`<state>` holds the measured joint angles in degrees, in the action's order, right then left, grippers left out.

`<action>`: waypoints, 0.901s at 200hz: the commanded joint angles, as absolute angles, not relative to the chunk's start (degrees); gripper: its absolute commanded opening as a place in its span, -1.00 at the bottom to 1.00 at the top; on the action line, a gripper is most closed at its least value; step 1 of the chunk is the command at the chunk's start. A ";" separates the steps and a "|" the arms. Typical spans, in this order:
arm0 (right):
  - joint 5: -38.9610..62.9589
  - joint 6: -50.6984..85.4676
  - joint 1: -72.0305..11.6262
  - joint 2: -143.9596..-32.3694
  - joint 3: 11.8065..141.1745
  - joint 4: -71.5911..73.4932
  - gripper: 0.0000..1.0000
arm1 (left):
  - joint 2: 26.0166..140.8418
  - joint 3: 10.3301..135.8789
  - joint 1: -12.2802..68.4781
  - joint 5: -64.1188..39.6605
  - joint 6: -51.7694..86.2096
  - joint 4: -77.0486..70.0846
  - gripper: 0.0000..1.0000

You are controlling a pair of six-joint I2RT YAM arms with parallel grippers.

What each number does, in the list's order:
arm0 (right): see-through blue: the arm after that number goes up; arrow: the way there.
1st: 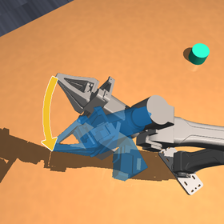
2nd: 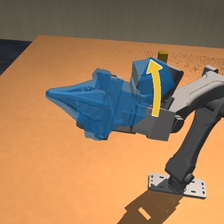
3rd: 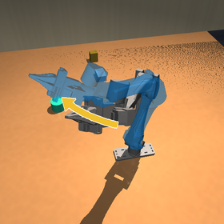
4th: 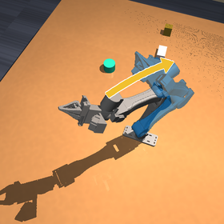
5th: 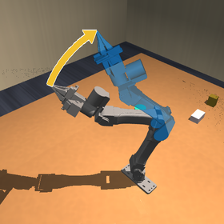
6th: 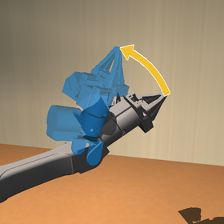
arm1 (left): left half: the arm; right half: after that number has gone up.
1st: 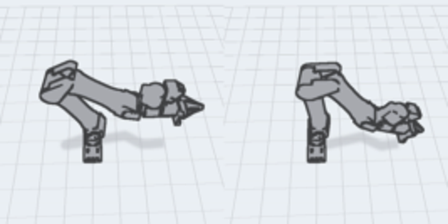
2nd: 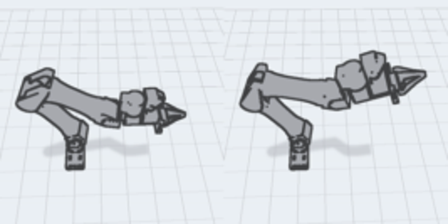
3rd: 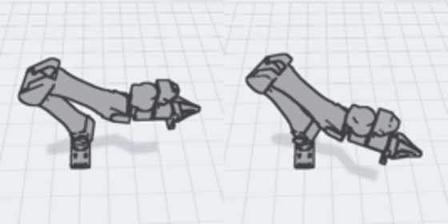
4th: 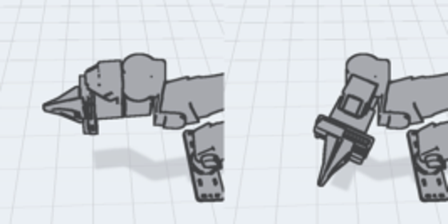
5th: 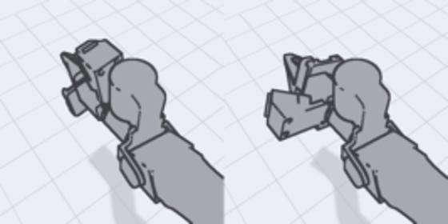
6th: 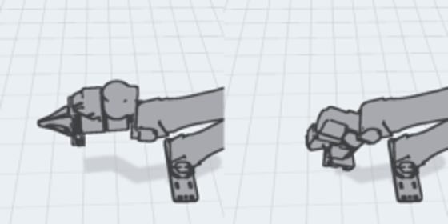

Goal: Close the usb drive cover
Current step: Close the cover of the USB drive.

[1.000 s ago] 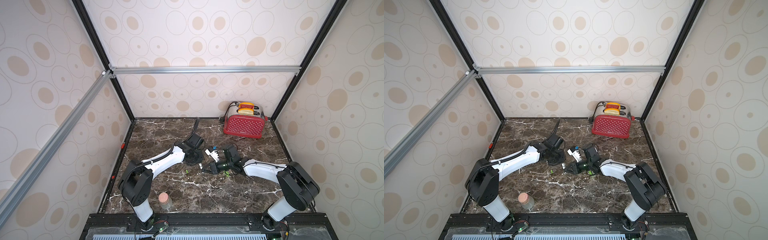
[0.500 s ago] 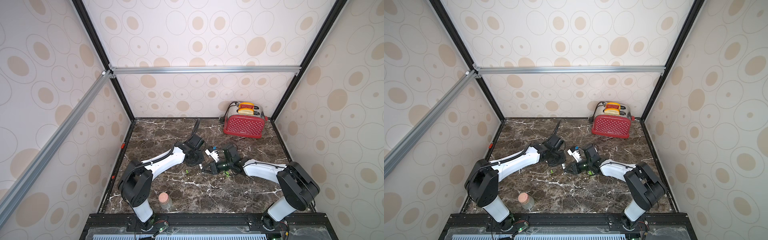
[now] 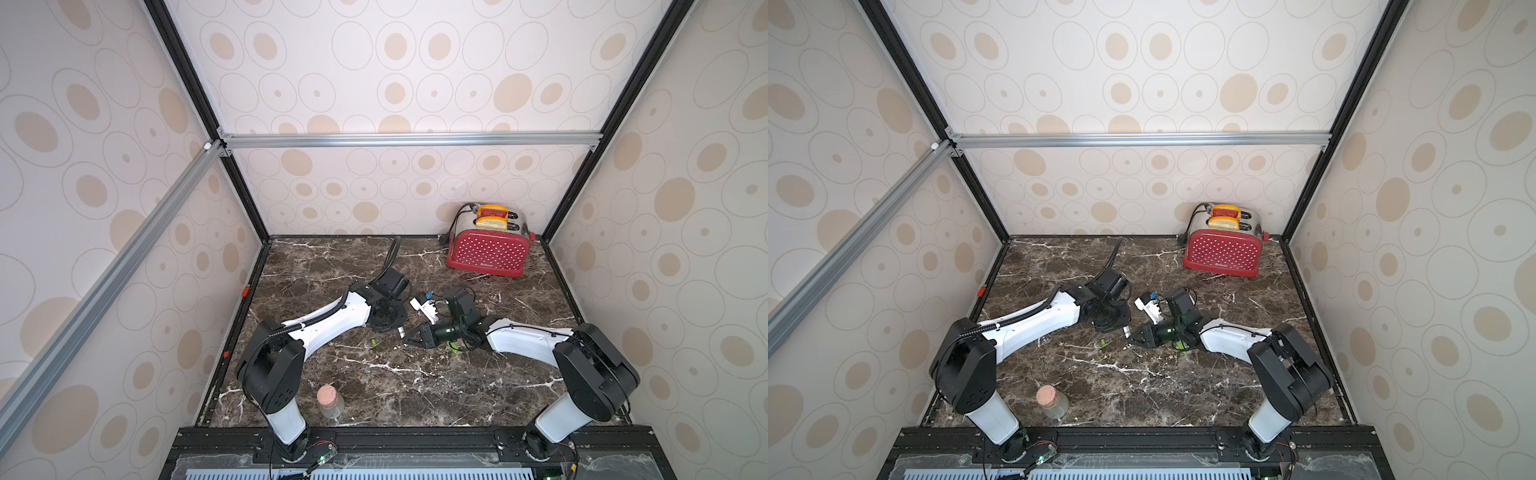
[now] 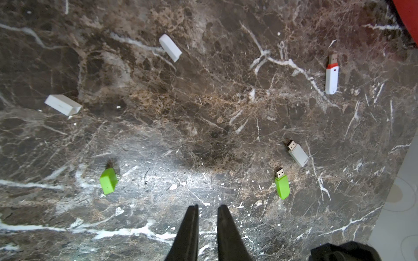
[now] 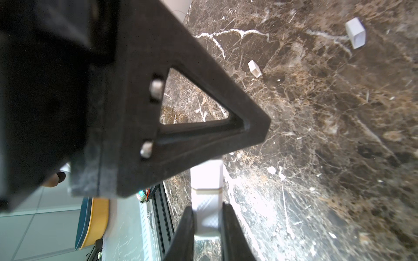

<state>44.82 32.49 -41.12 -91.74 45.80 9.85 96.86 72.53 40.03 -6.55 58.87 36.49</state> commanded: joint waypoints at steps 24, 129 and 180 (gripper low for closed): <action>44.29 31.89 -41.24 -90.91 46.32 9.85 -1.00 | 95.13 71.12 40.85 -6.68 59.63 36.82 -0.64; 44.08 31.72 -40.87 -89.52 45.62 10.02 -1.00 | 93.23 69.39 42.99 -4.31 60.56 36.77 -0.66; 44.42 31.83 -40.86 -89.63 46.03 9.85 -1.00 | 92.37 69.12 42.98 -4.39 60.13 36.78 -0.67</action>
<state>44.69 32.14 -41.06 -91.22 45.56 8.12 93.80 69.56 42.17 -4.51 59.81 35.16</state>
